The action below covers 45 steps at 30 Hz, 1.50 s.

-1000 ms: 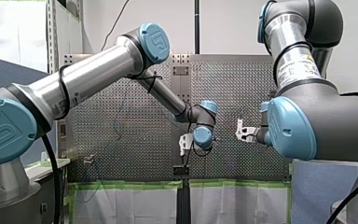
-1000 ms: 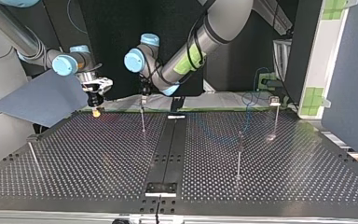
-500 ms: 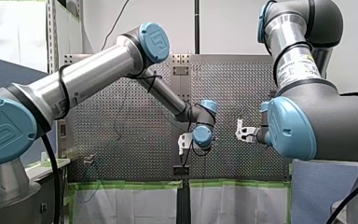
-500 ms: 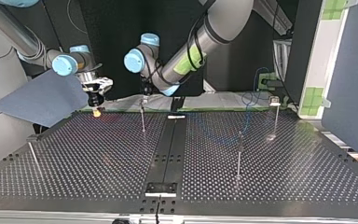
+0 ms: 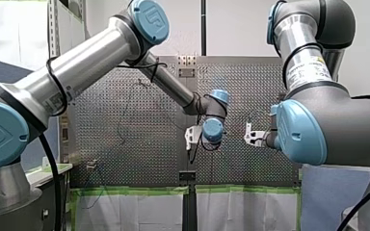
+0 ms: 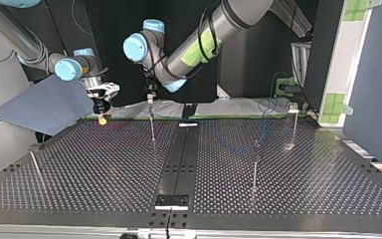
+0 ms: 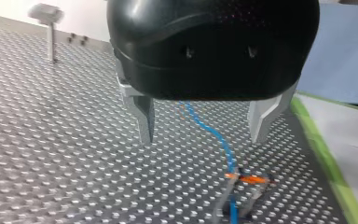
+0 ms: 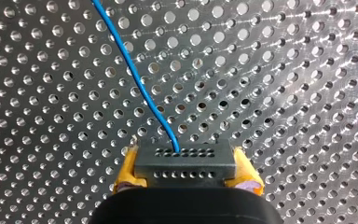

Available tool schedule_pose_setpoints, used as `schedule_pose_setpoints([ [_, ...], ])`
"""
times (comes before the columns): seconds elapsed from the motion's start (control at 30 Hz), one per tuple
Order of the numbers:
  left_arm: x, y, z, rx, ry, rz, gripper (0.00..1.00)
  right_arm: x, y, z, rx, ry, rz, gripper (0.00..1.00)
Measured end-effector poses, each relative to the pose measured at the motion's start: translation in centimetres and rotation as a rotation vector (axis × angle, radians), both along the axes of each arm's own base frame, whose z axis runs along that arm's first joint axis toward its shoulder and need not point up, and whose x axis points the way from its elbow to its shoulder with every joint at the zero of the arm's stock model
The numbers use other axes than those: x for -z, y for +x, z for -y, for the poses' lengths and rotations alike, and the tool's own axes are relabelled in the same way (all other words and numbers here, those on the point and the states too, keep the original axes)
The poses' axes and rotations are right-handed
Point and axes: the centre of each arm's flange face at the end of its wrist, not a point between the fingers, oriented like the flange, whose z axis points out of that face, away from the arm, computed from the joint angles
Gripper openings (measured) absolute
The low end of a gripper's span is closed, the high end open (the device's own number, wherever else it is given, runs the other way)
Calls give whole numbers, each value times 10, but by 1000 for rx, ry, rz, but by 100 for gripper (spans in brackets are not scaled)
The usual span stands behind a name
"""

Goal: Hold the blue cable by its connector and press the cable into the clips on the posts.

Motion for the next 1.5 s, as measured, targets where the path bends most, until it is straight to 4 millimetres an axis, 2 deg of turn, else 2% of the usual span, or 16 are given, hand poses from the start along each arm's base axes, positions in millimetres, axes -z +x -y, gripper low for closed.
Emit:
schedule_pose_setpoints([
  [0.33,-34,-10,-16,-30,-70,65,98,0,0,0,0,3,1,0],
  [0.67,-64,-14,-41,-93,-116,132,98,0,3,-2,-5,3,0,0],
  [1.5,-129,-62,-94,-115,-109,264,98,0,6,-3,-9,3,0,0],
])
